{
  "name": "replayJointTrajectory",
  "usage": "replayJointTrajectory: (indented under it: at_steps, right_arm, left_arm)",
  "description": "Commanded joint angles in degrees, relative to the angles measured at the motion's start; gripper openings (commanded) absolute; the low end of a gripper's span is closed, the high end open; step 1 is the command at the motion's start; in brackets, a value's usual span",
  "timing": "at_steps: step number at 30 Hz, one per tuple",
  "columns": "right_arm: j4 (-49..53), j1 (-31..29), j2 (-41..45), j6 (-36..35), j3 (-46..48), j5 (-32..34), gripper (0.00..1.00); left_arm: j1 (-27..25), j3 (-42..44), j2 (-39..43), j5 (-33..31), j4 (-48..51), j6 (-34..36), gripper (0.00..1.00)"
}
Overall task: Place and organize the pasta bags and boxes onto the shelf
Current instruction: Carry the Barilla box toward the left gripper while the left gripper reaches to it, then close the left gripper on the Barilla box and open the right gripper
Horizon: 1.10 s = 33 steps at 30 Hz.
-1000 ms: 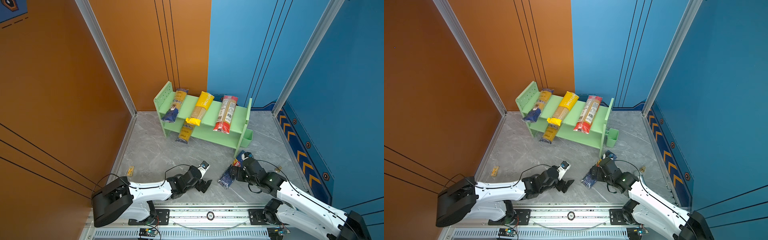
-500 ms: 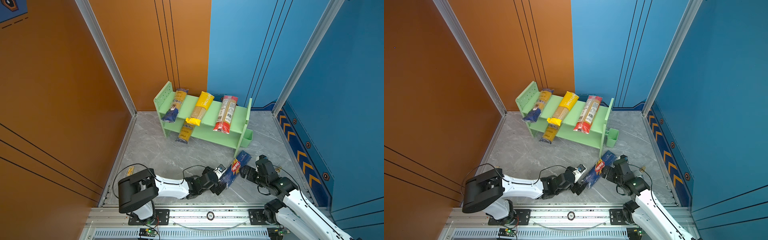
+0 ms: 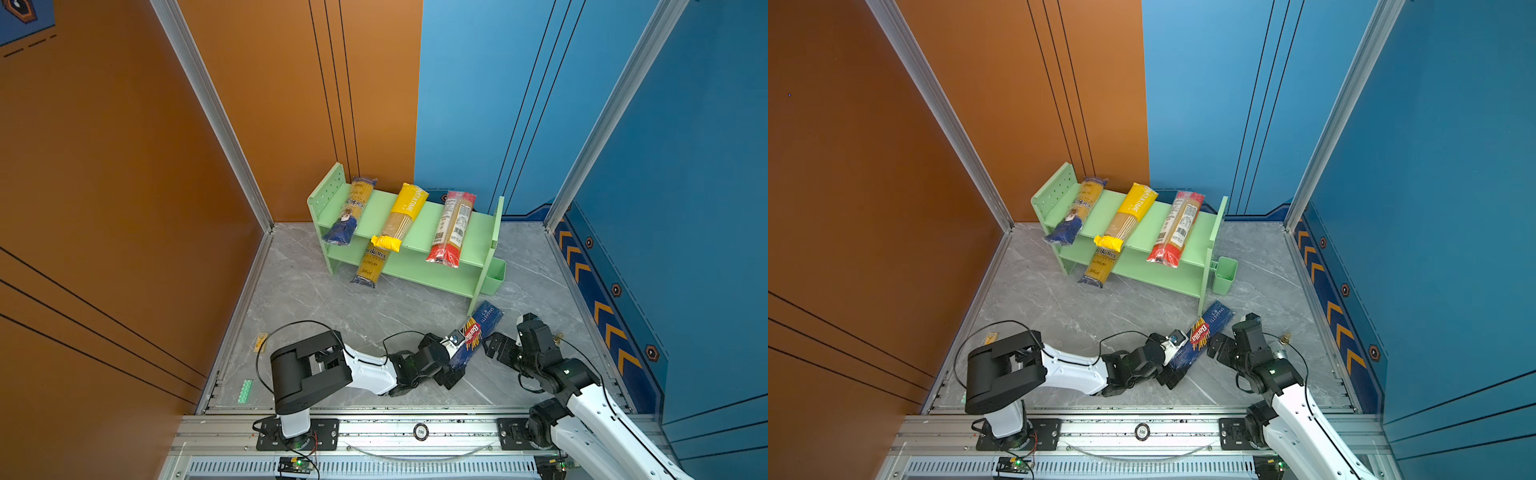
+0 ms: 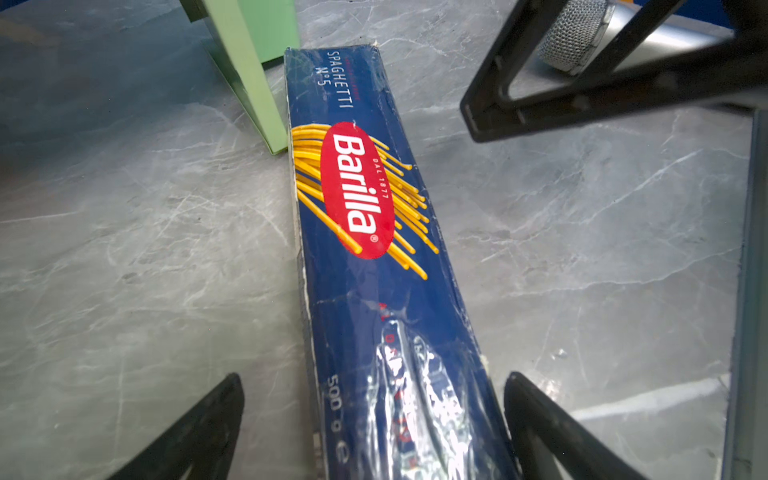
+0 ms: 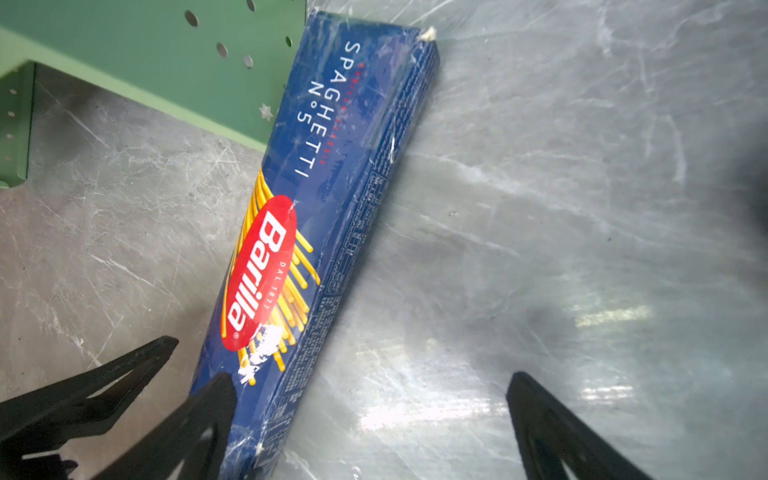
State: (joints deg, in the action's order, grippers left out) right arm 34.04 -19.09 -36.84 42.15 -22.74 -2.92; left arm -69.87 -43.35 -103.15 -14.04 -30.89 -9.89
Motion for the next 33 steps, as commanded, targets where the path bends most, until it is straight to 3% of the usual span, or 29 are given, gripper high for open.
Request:
replayJointTrajectory:
  at_steps: [1,19,33]
  right_arm:
    - [1.97,0.47,0.78,-1.18,0.57,-0.73,1.00]
    - [1.99,2.21,1.91,-1.70,1.12,-1.30,1.00]
    - [2.06,3.04,2.45,-1.51,1.03,-1.41,1.00]
  left_arm:
    - [-0.62,-1.16,-1.17,1.48,-0.92,0.49,0.98]
    - [-0.30,-4.02,-9.06,1.66,-0.90,0.21,0.99]
    - [0.46,-3.71,-9.07,0.62,-0.83,-0.22,0.33]
